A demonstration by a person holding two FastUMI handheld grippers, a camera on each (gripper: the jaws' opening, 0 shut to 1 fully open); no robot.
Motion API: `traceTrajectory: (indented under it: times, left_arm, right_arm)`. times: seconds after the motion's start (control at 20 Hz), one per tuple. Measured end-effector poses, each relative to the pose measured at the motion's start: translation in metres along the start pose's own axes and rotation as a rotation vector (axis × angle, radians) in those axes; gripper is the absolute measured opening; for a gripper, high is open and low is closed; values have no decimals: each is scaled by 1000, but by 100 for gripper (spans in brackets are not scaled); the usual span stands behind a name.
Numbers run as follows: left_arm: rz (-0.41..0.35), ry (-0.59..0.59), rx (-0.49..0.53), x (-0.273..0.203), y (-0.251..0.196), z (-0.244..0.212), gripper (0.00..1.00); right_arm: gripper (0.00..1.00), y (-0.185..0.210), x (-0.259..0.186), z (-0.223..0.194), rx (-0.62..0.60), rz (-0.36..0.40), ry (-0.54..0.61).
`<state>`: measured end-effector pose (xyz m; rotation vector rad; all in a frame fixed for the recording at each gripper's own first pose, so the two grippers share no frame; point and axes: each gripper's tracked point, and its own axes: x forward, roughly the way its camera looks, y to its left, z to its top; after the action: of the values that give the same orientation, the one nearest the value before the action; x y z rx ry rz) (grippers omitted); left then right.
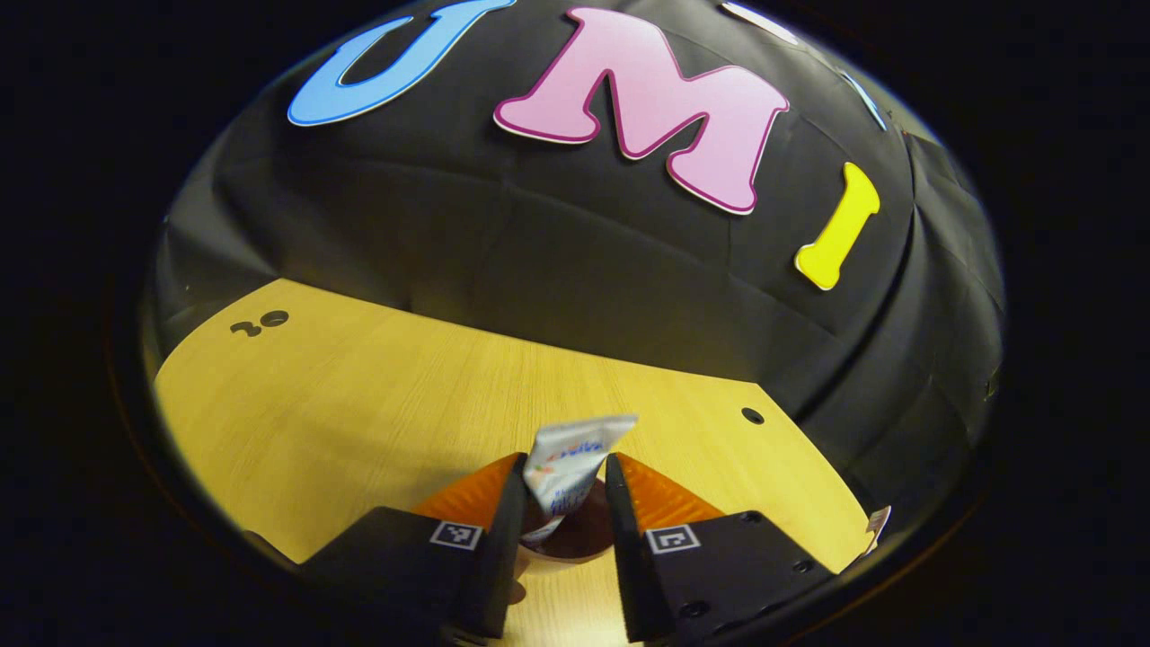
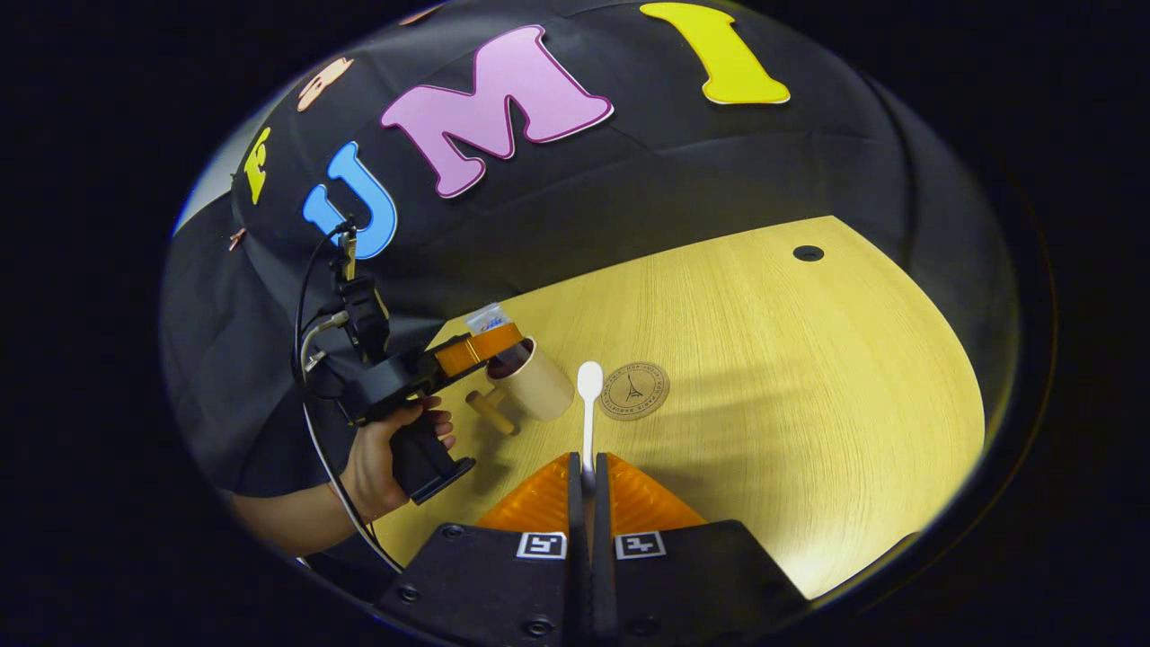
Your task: Put the toothbrush and toothpaste on the desktop into the cup, then pick up the cup and place it on the coaster on the desktop.
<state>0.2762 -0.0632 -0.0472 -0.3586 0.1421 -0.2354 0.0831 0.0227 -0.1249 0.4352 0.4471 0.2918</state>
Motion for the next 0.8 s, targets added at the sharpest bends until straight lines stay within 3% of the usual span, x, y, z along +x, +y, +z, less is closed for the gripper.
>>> traceTrajectory:
  times: [0.05,0.2,0.4,0.45,0.5,0.8]
  left_arm:
    - [5,1,10,-3,2,0,46]
    - [33,-4,46,-14,9,6,72]
    - [49,-18,87,-42,14,12,87]
    - [47,-18,92,-50,13,13,79]
    - [43,-19,96,-60,13,14,87]
    - [21,31,108,-135,22,-10,87]
  right_arm:
    - [5,2,-2,2,3,1,-7]
    - [5,11,-6,11,2,11,-42]
    - [5,29,-7,31,-7,36,-107]
    - [5,34,-7,36,-6,44,-121]
    - [5,40,-4,43,-5,55,-140]
    - [5,86,23,94,-16,133,-260]
